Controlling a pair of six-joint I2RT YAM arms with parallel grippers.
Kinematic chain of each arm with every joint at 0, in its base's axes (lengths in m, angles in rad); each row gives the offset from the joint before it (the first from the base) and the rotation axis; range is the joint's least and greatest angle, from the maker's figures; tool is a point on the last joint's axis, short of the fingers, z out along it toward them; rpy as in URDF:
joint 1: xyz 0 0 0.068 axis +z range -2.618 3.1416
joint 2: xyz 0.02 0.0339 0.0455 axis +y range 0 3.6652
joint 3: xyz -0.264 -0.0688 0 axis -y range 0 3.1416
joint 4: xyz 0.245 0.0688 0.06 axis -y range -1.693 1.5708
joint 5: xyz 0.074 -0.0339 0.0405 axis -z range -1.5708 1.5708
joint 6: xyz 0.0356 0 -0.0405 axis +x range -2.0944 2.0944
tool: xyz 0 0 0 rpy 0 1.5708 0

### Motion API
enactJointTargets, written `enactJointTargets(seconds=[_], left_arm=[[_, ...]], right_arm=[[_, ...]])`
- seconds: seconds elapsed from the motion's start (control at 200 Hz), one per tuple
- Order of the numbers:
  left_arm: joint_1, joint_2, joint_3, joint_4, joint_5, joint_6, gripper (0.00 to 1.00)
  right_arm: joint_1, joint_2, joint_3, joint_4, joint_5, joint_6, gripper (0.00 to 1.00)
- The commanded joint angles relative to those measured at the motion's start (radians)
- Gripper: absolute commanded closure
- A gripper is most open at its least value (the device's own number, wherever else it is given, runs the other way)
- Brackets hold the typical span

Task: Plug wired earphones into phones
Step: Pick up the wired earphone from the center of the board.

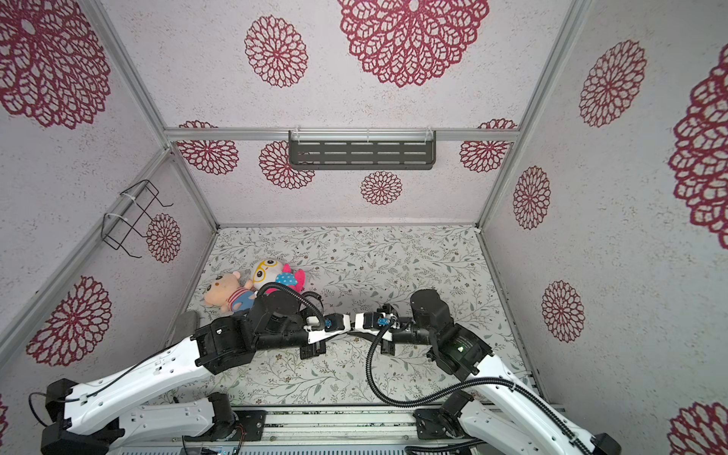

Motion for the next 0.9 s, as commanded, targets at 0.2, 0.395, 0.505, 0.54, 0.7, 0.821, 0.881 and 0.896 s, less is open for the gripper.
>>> enactJointTargets(seconds=[0.2,0.395,0.505,0.54,0.7,0.821,0.881,0.896], left_arm=[[-0.008,-0.037,-0.009,0.036,0.015,-0.018,1.0],[-0.008,-0.033,-0.008,0.025,0.023,-0.026,1.0],[-0.008,-0.032,-0.007,0.019,0.022,-0.027,1.0],[-0.009,-0.031,-0.007,0.018,0.023,-0.028,1.0],[-0.009,-0.025,-0.003,0.007,0.034,-0.027,1.0],[-0.009,-0.023,-0.002,0.003,0.032,-0.028,1.0],[-0.009,-0.023,-0.004,0.004,0.031,-0.029,1.0],[-0.009,-0.023,-0.004,0.003,0.031,-0.03,1.0]], right_arm=[[0.006,-0.063,-0.024,0.012,0.03,0.012,0.78],[0.006,-0.053,-0.02,0.023,0.017,0.01,0.84],[0.007,-0.043,-0.015,0.028,0.006,0.01,0.85],[0.007,-0.042,-0.014,0.034,0.002,0.01,0.85],[0.008,-0.035,-0.013,0.042,0.005,0.013,0.85],[0.008,-0.028,-0.009,0.043,0.004,0.008,0.94],[0.008,-0.027,-0.01,0.043,0.004,0.007,0.98],[0.008,-0.026,-0.009,0.043,0.004,0.006,1.0]])
